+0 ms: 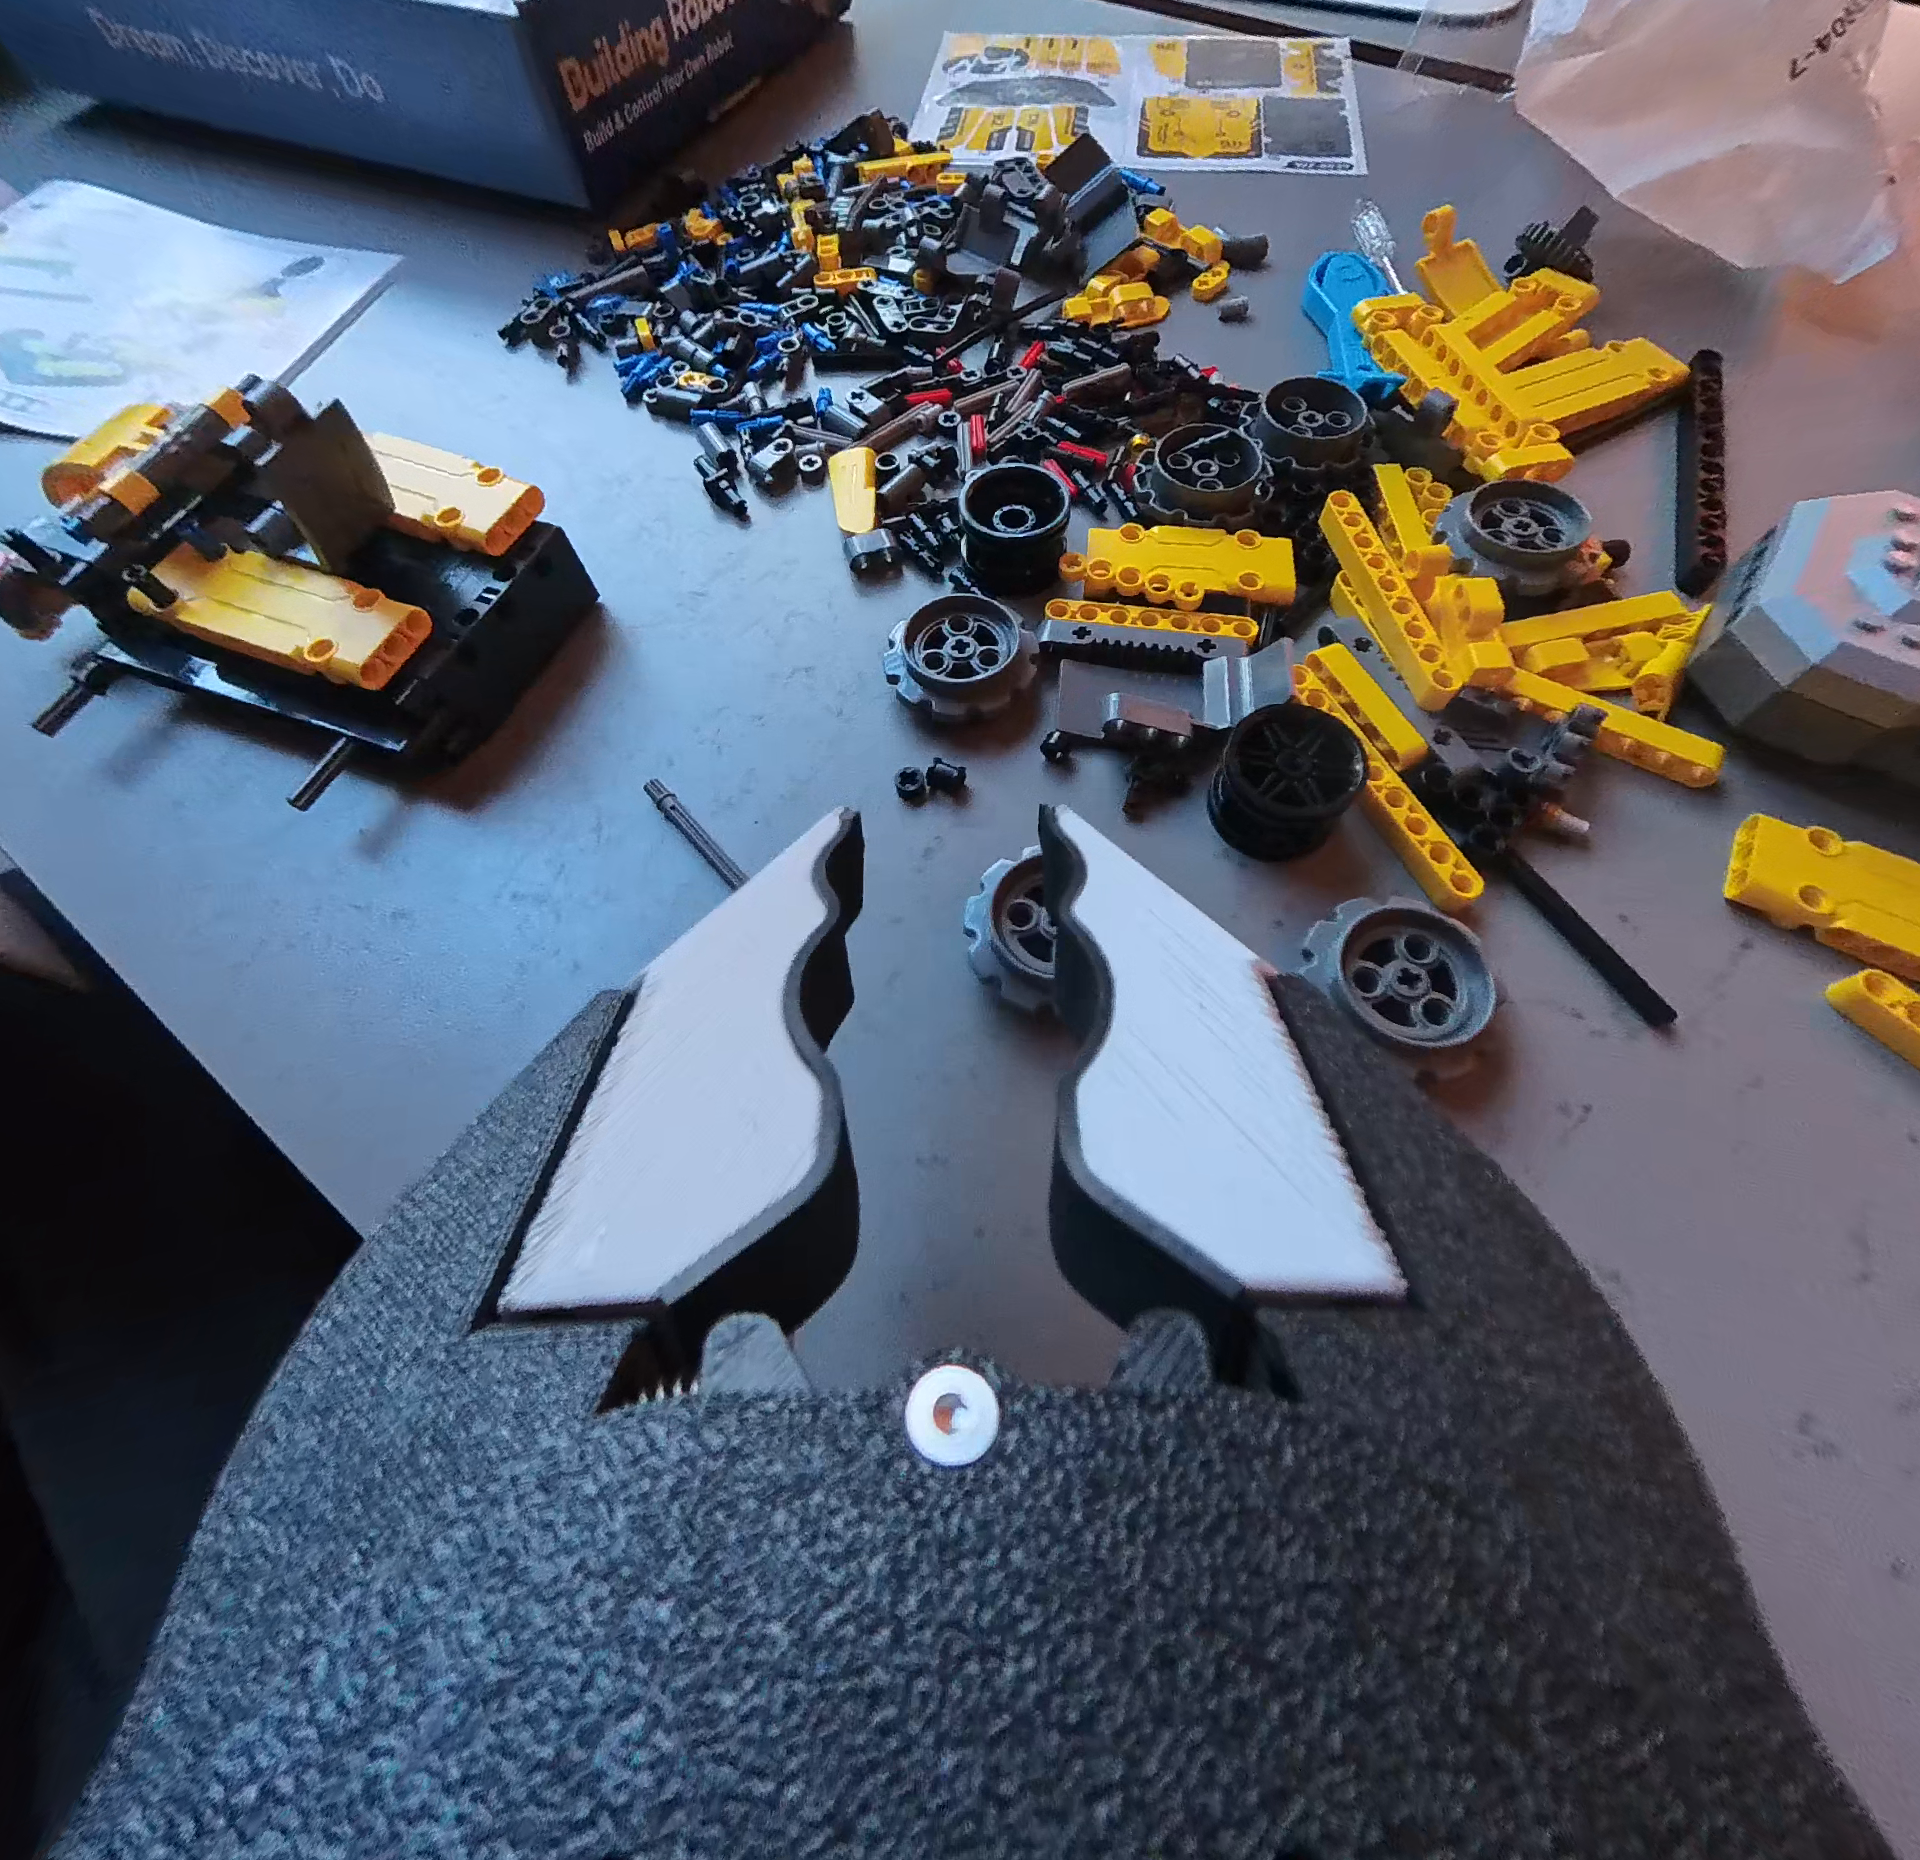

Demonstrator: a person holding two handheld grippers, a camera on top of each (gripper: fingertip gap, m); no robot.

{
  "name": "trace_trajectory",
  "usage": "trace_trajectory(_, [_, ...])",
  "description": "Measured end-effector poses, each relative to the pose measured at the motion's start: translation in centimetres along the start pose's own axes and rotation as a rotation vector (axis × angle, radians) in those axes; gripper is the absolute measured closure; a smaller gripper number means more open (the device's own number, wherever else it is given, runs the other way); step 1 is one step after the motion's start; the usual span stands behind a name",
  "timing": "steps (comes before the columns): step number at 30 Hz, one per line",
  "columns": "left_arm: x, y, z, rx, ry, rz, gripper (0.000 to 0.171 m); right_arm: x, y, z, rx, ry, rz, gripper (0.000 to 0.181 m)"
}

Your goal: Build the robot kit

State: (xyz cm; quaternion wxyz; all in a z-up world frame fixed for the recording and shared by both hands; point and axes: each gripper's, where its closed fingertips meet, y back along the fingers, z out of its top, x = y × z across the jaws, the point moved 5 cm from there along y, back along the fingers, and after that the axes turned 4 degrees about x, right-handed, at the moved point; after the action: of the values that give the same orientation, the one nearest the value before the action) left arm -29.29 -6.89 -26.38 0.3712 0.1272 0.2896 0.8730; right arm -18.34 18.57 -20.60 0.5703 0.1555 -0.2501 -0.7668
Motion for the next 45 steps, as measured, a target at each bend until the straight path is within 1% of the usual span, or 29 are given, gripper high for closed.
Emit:
trace_trajectory(4, [-0.1, 0.1, 0.0, -0.003, -0.003, -0.001, 0.137, 0.1, -0.1, 0.0, 0.007, 0.004, 0.006, 0.147])
trace_trajectory(10, [-0.2, -0.2, 0.0, 0.007, -0.015, -0.001, 0.137, 0.1, 0.3, 0.2, -0.030, -0.017, 0.042, 0.145])
trace_trajectory(17, [-0.1, -0.3, 0.0, 0.008, -0.012, 0.003, 0.137, 0.7, 0.2, 0.1, -0.014, 0.011, 0.087, 0.143])
trace_trajectory(24, [-0.3, -0.2, 0.1, 0.001, -0.011, -0.002, 0.137, 1.2, 0.7, 0.3, -0.054, 0.021, 0.146, 0.143])
trace_trajectory(28, [-0.2, 0.3, 0.2, -0.029, -0.004, -0.006, 0.136, 1.8, 1.1, 0.5, -0.087, 0.043, 0.194, 0.143])
trace_trajectory(31, [0.1, 1.5, 0.7, -0.107, -0.010, 0.027, 0.136, 2.8, 1.4, 0.5, -0.103, 0.077, 0.272, 0.143])
trace_trajectory(34, [0.2, 3.1, 1.2, -0.179, 0.041, 0.060, 0.134, 4.4, 1.1, 0.5, -0.069, 0.160, 0.367, 0.141])
trace_trajectory(36, [1.1, 4.6, 1.4, -0.185, 0.063, 0.160, 0.131, 5.3, 0.4, 1.2, -0.058, 0.253, 0.396, 0.132])
trace_trajectory(38, [2.9, 6.8, 1.9, -0.190, 0.083, 0.320, 0.131, 6.1, -0.7, 2.1, -0.029, 0.345, 0.450, 0.121])
trace_trajectory(39, [4.2, 7.8, 2.0, -0.179, 0.116, 0.396, 0.126, 6.5, -1.3, 2.6, -0.009, 0.375, 0.490, 0.111])
trace_trajectory(40, [5.5, 8.3, 2.0, -0.147, 0.159, 0.437, 0.112, 6.8, -2.1, 3.0, 0.012, 0.401, 0.531, 0.100])
trace_trajectory(41, [6.8, 8.5, 1.7, -0.087, 0.209, 0.465, 0.093, 7.1, -2.9, 3.2, 0.030, 0.431, 0.565, 0.096])
trace_trajectory(42, [7.8, 8.5, 1.4, -0.032, 0.242, 0.472, 0.080, 7.4, -3.7, 3.4, 0.035, 0.466, 0.586, 0.096])
trace_trajectory(45, [8.9, 7.3, 1.3, 0.029, 0.256, 0.399, 0.062, 8.4, -5.9, 3.2, 0.064, 0.558, 0.631, 0.091])
